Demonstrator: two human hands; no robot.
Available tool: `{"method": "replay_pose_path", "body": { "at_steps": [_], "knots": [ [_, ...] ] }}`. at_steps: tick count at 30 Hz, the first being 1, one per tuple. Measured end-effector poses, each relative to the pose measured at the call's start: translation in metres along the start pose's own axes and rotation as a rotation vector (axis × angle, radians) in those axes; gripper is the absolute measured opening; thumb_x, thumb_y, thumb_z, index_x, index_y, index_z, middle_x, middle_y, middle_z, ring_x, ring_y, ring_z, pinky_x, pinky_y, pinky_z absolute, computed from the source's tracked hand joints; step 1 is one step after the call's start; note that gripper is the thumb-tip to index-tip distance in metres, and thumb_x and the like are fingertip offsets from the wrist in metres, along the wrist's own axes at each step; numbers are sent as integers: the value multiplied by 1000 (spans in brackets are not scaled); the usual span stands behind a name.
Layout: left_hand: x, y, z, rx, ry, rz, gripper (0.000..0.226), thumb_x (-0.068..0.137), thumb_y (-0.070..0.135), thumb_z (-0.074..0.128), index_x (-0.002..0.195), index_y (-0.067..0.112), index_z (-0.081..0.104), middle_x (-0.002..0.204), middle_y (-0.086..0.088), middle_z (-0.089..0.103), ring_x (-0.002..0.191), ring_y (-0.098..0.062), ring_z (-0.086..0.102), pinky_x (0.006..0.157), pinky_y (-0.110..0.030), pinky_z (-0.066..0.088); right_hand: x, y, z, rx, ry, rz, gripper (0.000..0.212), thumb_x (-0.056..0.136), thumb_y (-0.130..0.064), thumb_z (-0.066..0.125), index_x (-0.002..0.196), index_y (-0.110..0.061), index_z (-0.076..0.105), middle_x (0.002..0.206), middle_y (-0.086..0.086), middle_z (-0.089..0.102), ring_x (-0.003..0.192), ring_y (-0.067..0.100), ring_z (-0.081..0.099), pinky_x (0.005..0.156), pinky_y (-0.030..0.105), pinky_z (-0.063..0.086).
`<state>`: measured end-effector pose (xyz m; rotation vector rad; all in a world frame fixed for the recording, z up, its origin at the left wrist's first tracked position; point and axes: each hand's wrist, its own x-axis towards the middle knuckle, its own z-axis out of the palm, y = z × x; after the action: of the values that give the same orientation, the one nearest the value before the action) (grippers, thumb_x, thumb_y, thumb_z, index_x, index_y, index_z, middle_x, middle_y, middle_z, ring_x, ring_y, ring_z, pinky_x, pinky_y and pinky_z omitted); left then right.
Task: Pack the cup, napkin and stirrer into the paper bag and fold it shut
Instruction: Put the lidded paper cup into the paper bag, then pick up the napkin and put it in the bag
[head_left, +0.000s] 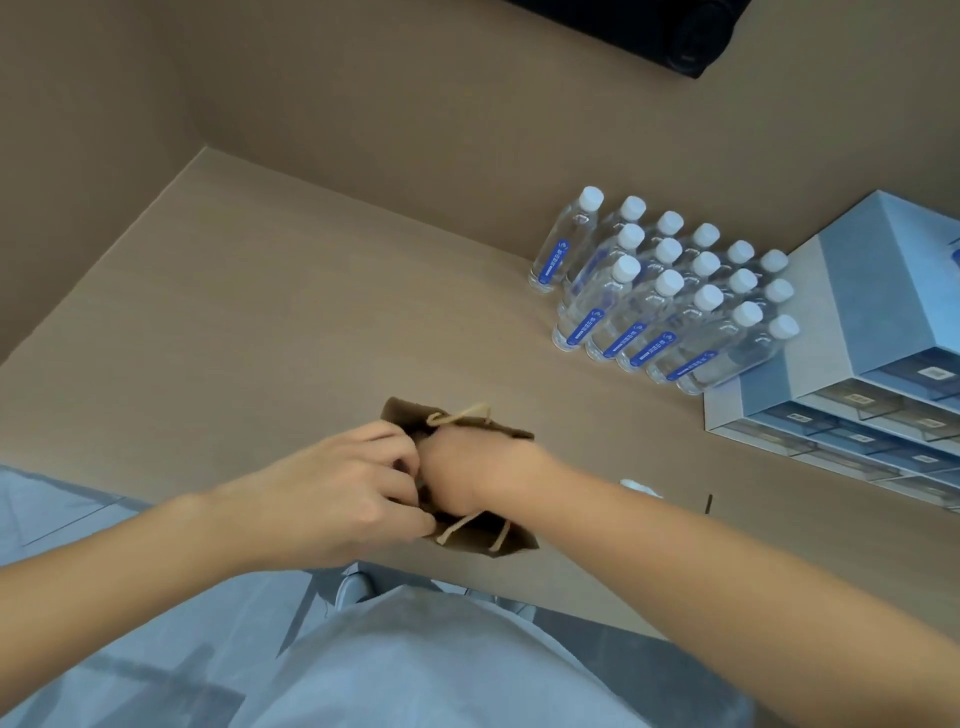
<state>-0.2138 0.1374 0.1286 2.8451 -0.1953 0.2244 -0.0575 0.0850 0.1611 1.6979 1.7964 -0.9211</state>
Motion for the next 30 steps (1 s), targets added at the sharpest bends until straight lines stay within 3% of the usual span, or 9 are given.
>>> {"method": "replay_pose_path", "body": {
  "at_steps": [3,7,10,14,18,23,25,27,30],
  "knots": [
    [-8,3,-12,-73,123,-84,24,93,39,60,101,21,74,101,5,71,111,-28,55,104,-41,39,-62,33,-21,408,225,-132,28,98,-22,52,123,-13,60,118,9,68,105,25,64,87,33,50],
    [-24,-2,-12,-161,477,-409,32,96,23,50,94,1,73,101,-9,70,98,-29,58,93,-35,42,-129,103,-6,1237,573,-121,22,97,-11,53,115,-8,67,101,11,77,97,24,73,87,31,59],
    [-32,-10,31,-181,539,-756,31,95,23,45,91,3,68,93,-6,66,88,-26,58,86,-27,40,-95,163,64,1180,641,268,22,96,-10,57,115,-16,65,109,8,75,104,26,70,89,33,55],
    [-36,-35,114,-170,169,-1121,51,85,37,53,125,7,51,133,-19,48,115,-42,47,98,-48,40,-29,211,166,878,389,674,58,89,-13,65,142,-20,45,139,17,53,124,33,55,101,34,41],
    [-31,-49,161,-140,-125,-1397,72,92,36,55,151,15,20,162,-21,3,144,-47,11,115,-57,21,-7,217,221,731,358,825,63,85,-6,62,144,-18,42,141,21,46,127,40,48,105,35,39],
    [-30,-48,191,-79,-224,-1433,84,91,47,47,154,16,2,163,-16,-15,147,-42,-16,121,-52,-5,-5,217,231,852,487,917,67,77,-13,75,137,-18,45,132,15,48,124,39,42,103,40,38],
    [-31,-48,192,-52,-223,-1432,85,90,48,46,154,17,-1,163,-15,-16,147,-41,-18,121,-53,-4,-7,223,228,969,478,907,44,78,-14,74,119,-14,61,116,13,58,115,36,51,96,36,42],
    [-34,-48,192,-49,-217,-1421,87,89,50,47,154,18,-1,163,-15,-16,147,-40,-17,121,-52,-4,-11,228,226,1112,464,849,11,81,-5,67,76,-14,65,81,6,60,90,29,57,80,32,44],
    [-39,-48,195,-35,-209,-1401,88,88,53,49,154,21,1,163,-13,-15,147,-39,-17,121,-51,-4,-24,232,214,1201,456,748,31,82,-7,72,57,-15,55,62,2,52,66,23,54,65,34,47]
  ]
}}
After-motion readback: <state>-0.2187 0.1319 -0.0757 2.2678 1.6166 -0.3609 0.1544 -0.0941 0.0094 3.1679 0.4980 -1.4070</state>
